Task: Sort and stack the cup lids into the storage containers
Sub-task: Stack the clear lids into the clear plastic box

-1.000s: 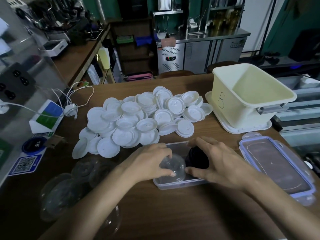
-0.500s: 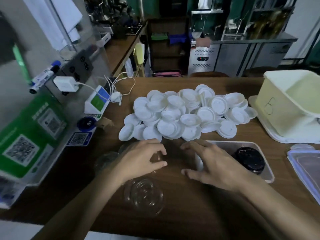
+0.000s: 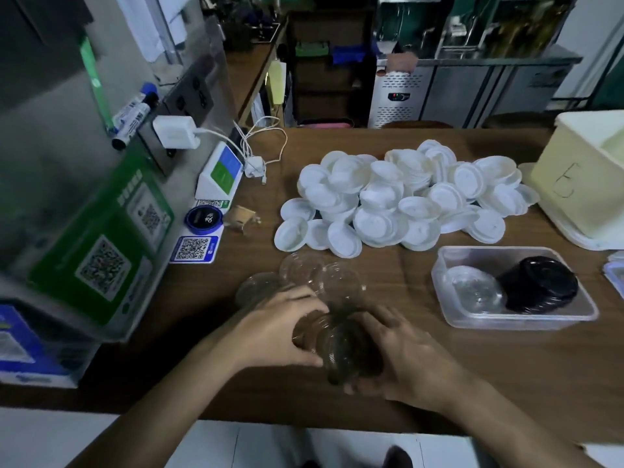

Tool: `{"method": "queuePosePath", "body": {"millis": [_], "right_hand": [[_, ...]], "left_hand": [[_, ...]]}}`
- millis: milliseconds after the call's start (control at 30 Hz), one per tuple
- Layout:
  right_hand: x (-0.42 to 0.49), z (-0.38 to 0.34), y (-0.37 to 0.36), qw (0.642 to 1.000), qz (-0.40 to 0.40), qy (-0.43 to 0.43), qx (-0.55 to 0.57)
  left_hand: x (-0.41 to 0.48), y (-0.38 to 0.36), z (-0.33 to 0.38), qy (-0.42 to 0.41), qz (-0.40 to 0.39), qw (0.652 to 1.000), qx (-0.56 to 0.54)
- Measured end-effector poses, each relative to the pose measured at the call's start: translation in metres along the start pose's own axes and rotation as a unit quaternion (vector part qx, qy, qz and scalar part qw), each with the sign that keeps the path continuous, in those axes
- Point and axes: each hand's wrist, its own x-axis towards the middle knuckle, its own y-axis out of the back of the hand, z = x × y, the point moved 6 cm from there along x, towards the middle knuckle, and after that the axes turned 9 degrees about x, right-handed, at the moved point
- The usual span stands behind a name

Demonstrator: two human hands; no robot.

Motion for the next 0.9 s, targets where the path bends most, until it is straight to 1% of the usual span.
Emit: {"method": "queuePosePath", "body": {"millis": [67, 167, 267, 400, 500, 667, 767, 900], "right_hand": [[0.001, 0.001, -0.011, 1.000, 0.004, -0.015, -0.011], [0.003, 0.004, -0.013, 0.999, 0.030, -0.017, -0.018], [0.004, 0.006, -0.012, 0.999, 0.043, -0.015, -0.008], [0.003, 0.006, -0.012, 0.999, 0.046, -0.020, -0.008], [-0.001, 0.006, -0.005, 0.998, 0.051, -0.029, -0.019], [-0.012, 0.015, 0.021, 0.995, 0.098, -0.025, -0.010], [-0.015, 0.022, 0.037, 0.994, 0.103, -0.023, 0.028], [-0.020, 0.026, 0.057, 0.991, 0.123, -0.007, 0.042]], "left_hand": [[-0.001, -0.005, 0.002, -0.019, 0.003, 0.999, 0.034], [0.000, -0.009, 0.005, -0.042, 0.029, 0.992, 0.116], [0.002, -0.013, 0.006, -0.049, 0.035, 0.988, 0.145], [0.008, -0.013, 0.013, -0.061, 0.051, 0.983, 0.163], [0.012, -0.016, 0.017, -0.062, 0.048, 0.982, 0.174], [0.019, -0.016, 0.028, -0.060, 0.050, 0.980, 0.184], [0.022, -0.014, 0.036, -0.058, 0.049, 0.981, 0.179], [0.026, -0.006, 0.046, -0.052, 0.033, 0.987, 0.146]]}}
